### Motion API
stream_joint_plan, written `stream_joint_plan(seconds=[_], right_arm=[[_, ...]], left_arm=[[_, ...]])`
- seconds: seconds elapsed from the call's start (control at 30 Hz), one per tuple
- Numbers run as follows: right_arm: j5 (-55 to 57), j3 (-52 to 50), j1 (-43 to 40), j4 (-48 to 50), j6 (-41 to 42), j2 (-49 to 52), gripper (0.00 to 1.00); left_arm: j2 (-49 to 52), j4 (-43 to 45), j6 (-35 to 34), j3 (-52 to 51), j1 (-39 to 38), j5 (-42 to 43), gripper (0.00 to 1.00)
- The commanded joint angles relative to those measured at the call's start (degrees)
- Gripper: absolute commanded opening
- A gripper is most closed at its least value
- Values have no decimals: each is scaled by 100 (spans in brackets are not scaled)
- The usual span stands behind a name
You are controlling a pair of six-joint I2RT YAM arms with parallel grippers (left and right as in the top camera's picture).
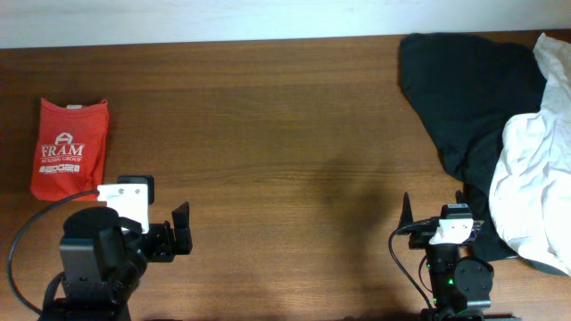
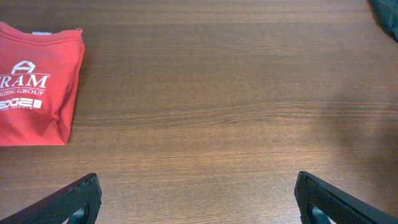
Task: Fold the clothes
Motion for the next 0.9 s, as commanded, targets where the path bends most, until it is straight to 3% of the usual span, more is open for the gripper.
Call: stream_joint_plan(seconds=[0.0,0.87], right_arm=[[-74,-46,-42,-37,-39,-59,99],[-76,-46,-42,-37,-39,-59,99]], left_arm=[[-11,-2,70,-22,20,22,99],[-50,-131,72,-26,37,-153,99]])
